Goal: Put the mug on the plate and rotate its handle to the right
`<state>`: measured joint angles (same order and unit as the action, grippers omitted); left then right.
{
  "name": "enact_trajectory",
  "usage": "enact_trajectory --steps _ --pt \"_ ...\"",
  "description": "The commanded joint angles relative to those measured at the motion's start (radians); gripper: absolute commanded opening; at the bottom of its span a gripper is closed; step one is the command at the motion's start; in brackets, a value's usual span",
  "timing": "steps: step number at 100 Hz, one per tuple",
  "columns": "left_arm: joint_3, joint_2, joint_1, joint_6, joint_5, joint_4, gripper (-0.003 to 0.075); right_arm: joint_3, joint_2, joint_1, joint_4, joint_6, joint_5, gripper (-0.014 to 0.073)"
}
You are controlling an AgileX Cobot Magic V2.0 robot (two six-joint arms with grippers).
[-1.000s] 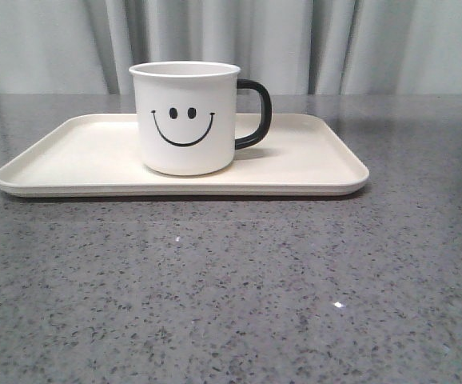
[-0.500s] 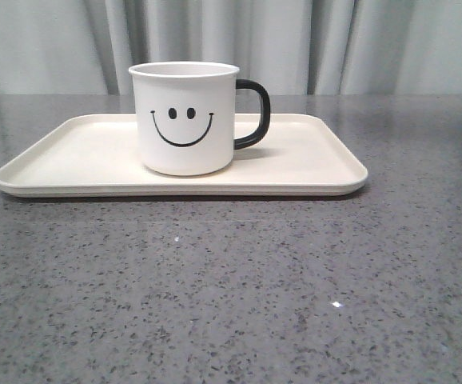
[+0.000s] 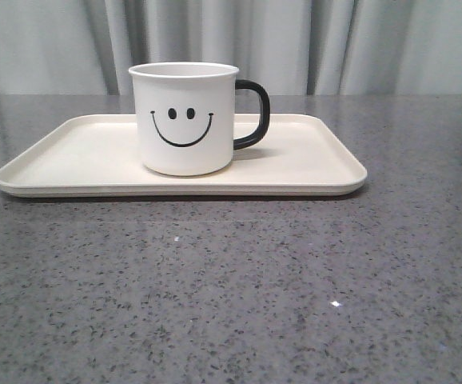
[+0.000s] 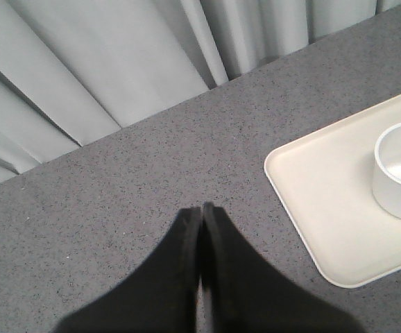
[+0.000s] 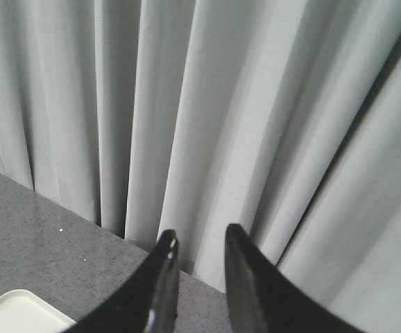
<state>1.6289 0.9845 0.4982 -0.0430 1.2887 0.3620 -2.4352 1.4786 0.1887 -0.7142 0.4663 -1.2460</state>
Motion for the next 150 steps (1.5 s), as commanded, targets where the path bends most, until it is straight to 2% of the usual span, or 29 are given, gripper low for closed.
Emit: enact_trajectory --steps 1,16,35,42,56,76,90,109,131,150 --pt "0.018 -0.008 0.007 -0.011 -0.033 0.021 -0.0020 0.054 -0.065 0.018 -0.035 -0.005 0.084 0.0171" --pt "0.018 -0.008 0.007 -0.011 -0.033 0.021 -0.0020 0.225 -0.164 0.018 -0.036 0.005 0.120 0.0171" --pt "0.018 -0.008 0.007 -0.011 -0.031 0.023 -0.0020 0.525 -0.362 0.018 0.003 0.045 0.266 0.0153" --pt "0.018 -0.008 0.007 -0.011 -0.031 0.026 -0.0020 0.652 -0.446 0.018 0.037 0.049 0.311 0.0092" --pt "0.018 -0.008 0.007 -0.011 -0.033 0.030 -0.0020 0.916 -0.610 0.005 0.100 0.051 0.387 -0.0126" --pt "0.018 -0.008 0.007 -0.011 -0.032 0.030 -0.0020 1.270 -0.790 -0.047 0.208 0.050 0.515 -0.0120" --pt "0.018 -0.008 0.007 -0.011 -0.037 0.030 -0.0020 1.454 -0.893 -0.047 0.286 0.037 0.586 -0.0120" --pt "0.018 -0.008 0.007 -0.011 -0.060 0.030 -0.0020 1.574 -0.960 -0.047 0.313 0.035 0.608 -0.0120" --pt "0.018 -0.008 0.007 -0.011 -0.089 0.030 -0.0020 1.586 -0.964 -0.047 0.313 0.035 0.530 -0.0120" --pt "0.018 -0.008 0.007 -0.011 -0.094 0.030 -0.0020 1.586 -0.964 -0.047 0.313 0.035 0.516 -0.0120"
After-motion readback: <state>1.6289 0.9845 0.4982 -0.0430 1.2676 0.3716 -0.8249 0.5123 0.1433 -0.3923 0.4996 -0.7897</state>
